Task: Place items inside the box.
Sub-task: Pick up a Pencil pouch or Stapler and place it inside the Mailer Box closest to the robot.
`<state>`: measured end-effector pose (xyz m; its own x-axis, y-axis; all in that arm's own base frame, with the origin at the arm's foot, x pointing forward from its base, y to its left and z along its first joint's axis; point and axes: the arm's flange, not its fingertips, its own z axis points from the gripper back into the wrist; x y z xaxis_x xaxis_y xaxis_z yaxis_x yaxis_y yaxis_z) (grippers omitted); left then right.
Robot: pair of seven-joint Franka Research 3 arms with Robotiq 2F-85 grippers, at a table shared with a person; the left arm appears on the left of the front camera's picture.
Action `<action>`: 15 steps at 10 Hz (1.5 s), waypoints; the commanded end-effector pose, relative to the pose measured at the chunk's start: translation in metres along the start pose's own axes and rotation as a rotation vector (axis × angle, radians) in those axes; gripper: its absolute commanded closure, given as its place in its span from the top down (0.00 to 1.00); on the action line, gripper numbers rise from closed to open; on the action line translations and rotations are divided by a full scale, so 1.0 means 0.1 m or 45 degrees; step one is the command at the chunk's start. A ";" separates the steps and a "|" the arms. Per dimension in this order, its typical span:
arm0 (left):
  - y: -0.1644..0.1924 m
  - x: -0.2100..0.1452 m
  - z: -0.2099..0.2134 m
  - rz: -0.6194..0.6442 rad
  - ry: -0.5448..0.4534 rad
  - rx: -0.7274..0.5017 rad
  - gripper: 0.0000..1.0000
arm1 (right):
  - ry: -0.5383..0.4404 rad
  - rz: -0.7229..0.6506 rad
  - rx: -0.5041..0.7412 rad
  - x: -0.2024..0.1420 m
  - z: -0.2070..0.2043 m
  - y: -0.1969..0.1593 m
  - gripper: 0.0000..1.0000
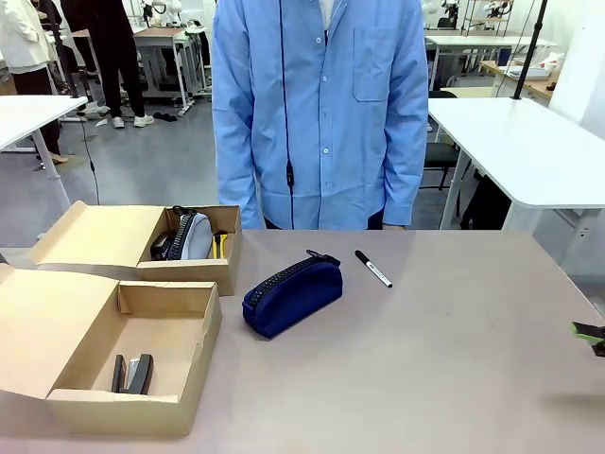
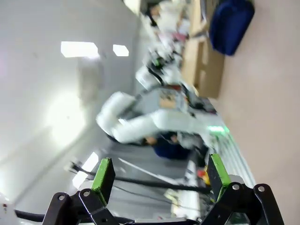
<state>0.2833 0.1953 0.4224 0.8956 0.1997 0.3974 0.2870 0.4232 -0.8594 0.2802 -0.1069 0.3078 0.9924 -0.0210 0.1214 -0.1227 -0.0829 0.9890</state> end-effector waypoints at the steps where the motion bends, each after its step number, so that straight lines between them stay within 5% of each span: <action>1: -0.01 0.01 0.00 -0.028 -0.023 -0.026 1.00 | 0.465 0.367 -0.449 0.03 -0.79 0.23 1.00; 2: -0.01 0.01 0.00 -0.028 -0.023 -0.026 1.00 | 0.695 0.535 -0.891 -0.05 -1.07 0.27 1.00; 3: -0.01 0.01 0.00 -0.028 -0.023 -0.026 1.00 | 0.584 0.760 -1.219 -0.14 -1.14 0.35 1.00; 5: -0.01 0.01 0.00 -0.028 -0.023 -0.026 1.00 | 0.406 1.162 -1.085 -0.35 -1.05 0.61 1.00; 6: -0.01 0.01 0.00 -0.028 -0.023 -0.026 1.00 | 0.376 1.096 -0.933 -0.40 -1.03 0.71 1.00; 7: -0.01 0.01 0.00 -0.028 -0.023 -0.026 1.00 | 0.554 0.486 -0.730 0.47 -0.92 0.63 1.00; 8: -0.01 0.01 0.00 -0.028 -0.023 -0.026 1.00 | 0.554 0.486 -0.730 0.47 -0.92 0.63 1.00; 9: -0.01 0.01 0.00 -0.028 -0.023 -0.026 1.00 | 0.526 0.698 -0.828 0.46 -0.85 0.97 1.00; 10: -0.01 0.01 0.00 -0.028 -0.023 -0.026 1.00 | 0.876 1.219 -0.864 0.64 -1.32 0.94 1.00; 11: -0.01 0.01 0.00 -0.028 -0.023 -0.026 1.00 | 0.921 1.484 -1.009 0.81 -1.61 0.95 1.00; 14: -0.01 0.01 0.00 -0.028 -0.023 -0.026 1.00 | 0.943 1.889 -0.894 1.10 -2.10 0.99 1.00; 15: -0.01 0.01 0.00 -0.028 -0.023 -0.026 1.00 | 1.097 1.797 -0.947 1.10 -2.20 1.00 1.00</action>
<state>0.2833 0.1954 0.4222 0.8958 0.1997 0.3972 0.2866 0.4236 -0.8593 0.3720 0.1051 0.4547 0.0031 0.8223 0.5691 -0.9991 0.0260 -0.0321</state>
